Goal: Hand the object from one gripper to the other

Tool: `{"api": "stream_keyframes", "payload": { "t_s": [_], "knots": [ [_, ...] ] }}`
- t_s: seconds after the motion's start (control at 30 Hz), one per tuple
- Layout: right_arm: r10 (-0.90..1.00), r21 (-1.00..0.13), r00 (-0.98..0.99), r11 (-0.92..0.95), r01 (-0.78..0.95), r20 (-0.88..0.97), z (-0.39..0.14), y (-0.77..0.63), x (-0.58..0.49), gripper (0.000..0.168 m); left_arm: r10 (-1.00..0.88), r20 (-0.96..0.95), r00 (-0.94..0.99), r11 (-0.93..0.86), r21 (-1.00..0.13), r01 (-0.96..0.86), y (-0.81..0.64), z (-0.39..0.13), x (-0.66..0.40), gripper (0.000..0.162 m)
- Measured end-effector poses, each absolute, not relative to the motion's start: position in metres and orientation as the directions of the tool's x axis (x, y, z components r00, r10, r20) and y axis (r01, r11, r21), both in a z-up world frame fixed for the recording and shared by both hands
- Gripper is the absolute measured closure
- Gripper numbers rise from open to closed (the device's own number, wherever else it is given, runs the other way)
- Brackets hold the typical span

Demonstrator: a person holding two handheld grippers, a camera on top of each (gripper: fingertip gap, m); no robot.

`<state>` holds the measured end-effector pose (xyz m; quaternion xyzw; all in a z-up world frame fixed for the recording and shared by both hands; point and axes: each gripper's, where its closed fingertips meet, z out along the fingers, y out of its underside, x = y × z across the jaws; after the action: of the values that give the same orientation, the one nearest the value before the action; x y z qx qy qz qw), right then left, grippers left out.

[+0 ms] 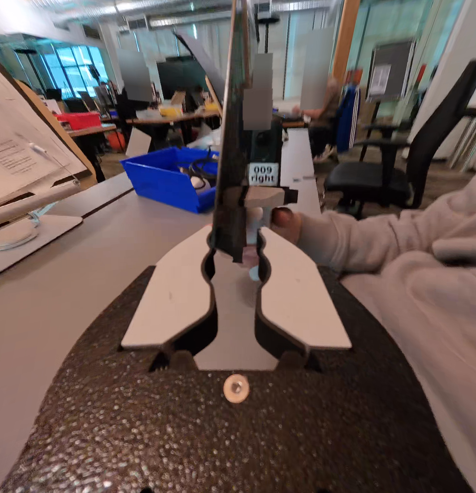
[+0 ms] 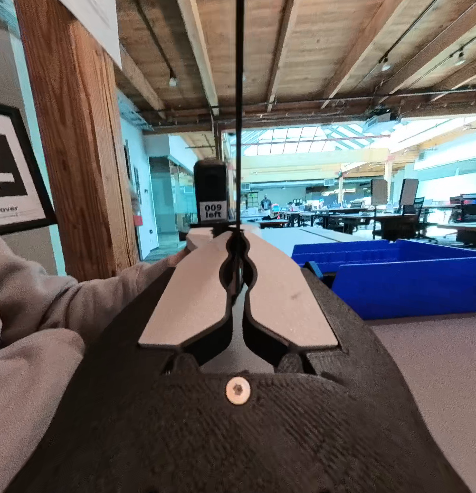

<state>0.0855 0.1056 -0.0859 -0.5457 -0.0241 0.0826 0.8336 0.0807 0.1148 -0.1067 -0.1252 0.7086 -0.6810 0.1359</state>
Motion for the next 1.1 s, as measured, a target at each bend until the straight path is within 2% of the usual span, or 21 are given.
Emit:
{"api": "stream_keyframes", "payload": {
  "t_s": [0.2, 0.3, 0.4, 0.47, 0.6, 0.67, 0.77, 0.83, 0.93, 1.0, 1.1],
  "knots": [
    [0.199, -0.8, 0.959, 0.531, -0.28, -0.203, -0.069, 0.085, 0.107, 0.167, -0.365, 0.104, -0.925, -0.08, -0.994, -0.08, 0.096, -0.113, 0.094, 0.132],
    [0.183, -0.804, 0.961, 0.527, -0.275, -0.208, -0.07, 0.087, 0.109, 0.167, -0.349, 0.141, -0.927, -0.136, -0.986, -0.099, 0.089, -0.113, 0.096, 0.134],
    [0.188, -0.839, 0.966, 0.483, -0.25, -0.18, -0.075, 0.094, 0.102, 0.166, -0.373, 0.159, -0.914, -0.181, -0.979, -0.096, 0.089, -0.112, 0.102, 0.142],
    [0.179, -0.856, 0.971, 0.464, -0.227, -0.16, -0.078, 0.098, 0.099, 0.166, -0.359, 0.141, -0.922, -0.211, -0.975, -0.067, 0.089, -0.107, 0.099, 0.157],
    [0.133, -0.861, 0.972, 0.454, -0.232, -0.192, -0.084, 0.099, 0.107, 0.158, -0.369, 0.142, -0.919, -0.143, -0.985, -0.094, 0.096, -0.11, 0.1, 0.161],
    [0.059, -0.837, 0.973, 0.5, -0.222, -0.222, -0.08, 0.092, 0.121, 0.138, -0.382, 0.168, -0.909, -0.132, -0.983, -0.126, 0.107, -0.104, 0.101, 0.16],
    [0.046, -0.759, 0.954, 0.595, -0.265, -0.297, -0.071, 0.073, 0.136, 0.135, -0.382, 0.19, -0.905, -0.091, -0.982, -0.168, 0.125, -0.098, 0.095, 0.161],
    [0.127, -0.7, 0.925, 0.619, -0.356, -0.359, -0.068, 0.068, 0.138, 0.133, -0.383, 0.174, -0.907, -0.036, -0.984, -0.173, 0.134, -0.097, 0.089, 0.16],
    [0.203, -0.683, 0.91, 0.606, -0.407, -0.362, -0.067, 0.067, 0.133, 0.139, -0.369, 0.18, -0.912, -0.007, -0.981, -0.192, 0.145, -0.094, 0.082, 0.161],
    [0.251, -0.713, 0.925, 0.589, -0.38, -0.285, -0.063, 0.07, 0.118, 0.166, -0.364, 0.198, -0.91, 0.001, -0.977, -0.213, 0.149, -0.096, 0.081, 0.16],
    [0.237, -0.738, 0.944, 0.591, -0.326, -0.228, -0.058, 0.068, 0.111, 0.167, -0.34, 0.204, -0.918, -0.075, -0.979, -0.19, 0.15, -0.089, 0.082, 0.16]
  ]
}}
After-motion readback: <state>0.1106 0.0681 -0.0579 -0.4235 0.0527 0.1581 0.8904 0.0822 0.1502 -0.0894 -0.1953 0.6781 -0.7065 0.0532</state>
